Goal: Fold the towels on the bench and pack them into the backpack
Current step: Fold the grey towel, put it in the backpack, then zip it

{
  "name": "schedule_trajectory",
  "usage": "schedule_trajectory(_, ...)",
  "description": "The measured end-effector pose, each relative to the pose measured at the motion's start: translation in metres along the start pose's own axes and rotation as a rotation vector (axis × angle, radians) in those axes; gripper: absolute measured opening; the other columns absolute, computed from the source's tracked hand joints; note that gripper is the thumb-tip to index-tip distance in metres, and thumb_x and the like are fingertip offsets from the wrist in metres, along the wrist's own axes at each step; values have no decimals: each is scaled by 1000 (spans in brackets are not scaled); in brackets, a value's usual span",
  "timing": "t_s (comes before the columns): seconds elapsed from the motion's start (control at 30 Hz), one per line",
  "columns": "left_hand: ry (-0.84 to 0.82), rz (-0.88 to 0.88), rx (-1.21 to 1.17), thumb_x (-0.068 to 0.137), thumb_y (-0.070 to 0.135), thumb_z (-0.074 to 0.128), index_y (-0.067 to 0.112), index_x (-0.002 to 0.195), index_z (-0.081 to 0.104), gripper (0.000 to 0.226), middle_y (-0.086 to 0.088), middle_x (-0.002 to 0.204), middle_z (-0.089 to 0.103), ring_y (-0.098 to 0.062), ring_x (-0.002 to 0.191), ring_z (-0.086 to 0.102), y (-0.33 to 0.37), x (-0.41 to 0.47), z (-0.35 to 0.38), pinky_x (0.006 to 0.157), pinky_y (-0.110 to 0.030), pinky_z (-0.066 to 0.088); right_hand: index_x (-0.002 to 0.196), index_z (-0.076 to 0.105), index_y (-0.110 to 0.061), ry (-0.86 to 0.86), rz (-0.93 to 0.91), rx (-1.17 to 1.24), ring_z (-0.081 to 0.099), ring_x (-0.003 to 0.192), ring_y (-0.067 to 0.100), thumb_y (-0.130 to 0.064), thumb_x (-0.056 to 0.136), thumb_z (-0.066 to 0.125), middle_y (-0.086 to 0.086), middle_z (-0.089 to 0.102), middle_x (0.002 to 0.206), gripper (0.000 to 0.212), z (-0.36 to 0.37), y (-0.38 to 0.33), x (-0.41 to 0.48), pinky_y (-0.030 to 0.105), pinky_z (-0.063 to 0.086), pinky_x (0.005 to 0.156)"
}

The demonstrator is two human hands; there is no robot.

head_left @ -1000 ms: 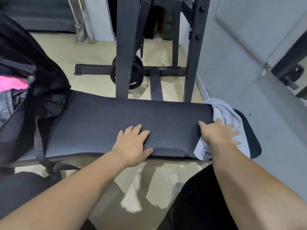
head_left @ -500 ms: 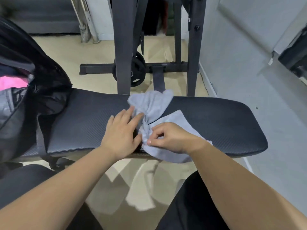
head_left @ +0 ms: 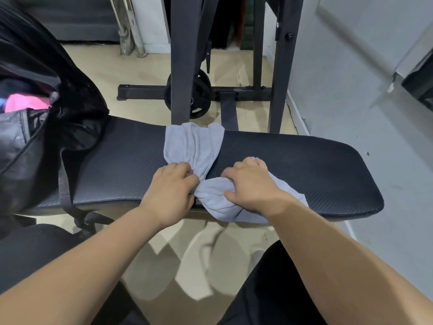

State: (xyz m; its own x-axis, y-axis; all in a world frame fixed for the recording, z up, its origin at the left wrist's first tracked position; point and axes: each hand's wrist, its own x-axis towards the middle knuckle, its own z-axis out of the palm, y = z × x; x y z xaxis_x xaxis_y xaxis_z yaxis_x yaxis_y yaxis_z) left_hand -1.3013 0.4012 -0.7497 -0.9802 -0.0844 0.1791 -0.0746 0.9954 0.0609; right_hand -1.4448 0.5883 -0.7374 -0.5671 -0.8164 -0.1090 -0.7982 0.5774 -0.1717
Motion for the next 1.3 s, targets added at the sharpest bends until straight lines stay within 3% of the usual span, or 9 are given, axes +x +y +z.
schedule_trajectory(0.07,0,73,-74,77,28,56,21,87,60,13,2,107,57,-24,98,52,-1,-6,-5,87,-42,41,91,58,-27,30,-67,-13,37,95,18,-32,83,61,-9,45,87,10,-2,-4,-1,35,26,98)
schedule_trajectory(0.17,-40,58,-181,79,31,47,25,80,39,10,9,71,45,-23,67,43,3,-16,-18,82,-42,41,73,43,-21,130,-177,59,38,76,19,-22,76,63,-10,37,71,20,-5,-8,-5,32,25,76)
schedule_trajectory(0.37,-87,-158,-310,89,31,64,25,101,48,21,10,63,48,-24,63,47,2,-29,-35,54,-35,33,88,43,-21,284,-29,288,50,66,27,-20,88,56,0,56,71,13,-17,-9,-14,38,34,57)
schedule_trajectory(0.57,-91,-271,-323,82,44,73,26,62,44,40,4,54,46,-12,55,45,-17,-36,-56,51,-32,30,80,55,-22,380,7,330,55,67,18,-29,88,62,-5,59,69,13,-20,2,-21,39,47,62)
schedule_trajectory(0.77,-1035,-145,-511,95,23,67,14,80,60,19,19,53,50,1,49,45,-22,-46,-84,53,-15,36,64,55,-16,-52,-78,138,54,65,21,-51,76,71,1,57,64,40,-15,0,-25,39,43,58)
schedule_trajectory(0.83,-1164,-93,-632,98,17,63,17,85,66,13,27,61,58,10,57,53,-16,-48,-88,60,-8,40,62,54,-15,-196,-130,70,49,58,18,-54,72,74,2,55,62,45,-12,-7,-28,39,42,55)
schedule_trajectory(0.9,-1143,-59,-747,98,19,64,27,89,73,14,24,79,68,5,76,61,-17,-47,-88,75,-12,44,58,53,-18,-274,-162,117,45,55,13,-47,72,79,-2,51,59,41,-12,-11,-32,37,39,54)
schedule_trajectory(1.1,-772,-192,-737,91,34,72,16,78,68,23,-18,73,67,-18,61,55,-29,-41,-86,62,-33,43,62,54,-13,-293,23,521,46,53,8,-49,77,79,-9,48,58,47,-33,-4,-50,29,39,52)
schedule_trajectory(1.3,-501,-456,-817,82,37,72,9,73,65,31,-3,67,63,-15,65,55,-33,-27,-65,67,-34,44,79,59,-7,-150,164,409,49,73,16,-17,93,50,3,59,82,19,-44,18,-47,31,37,62)
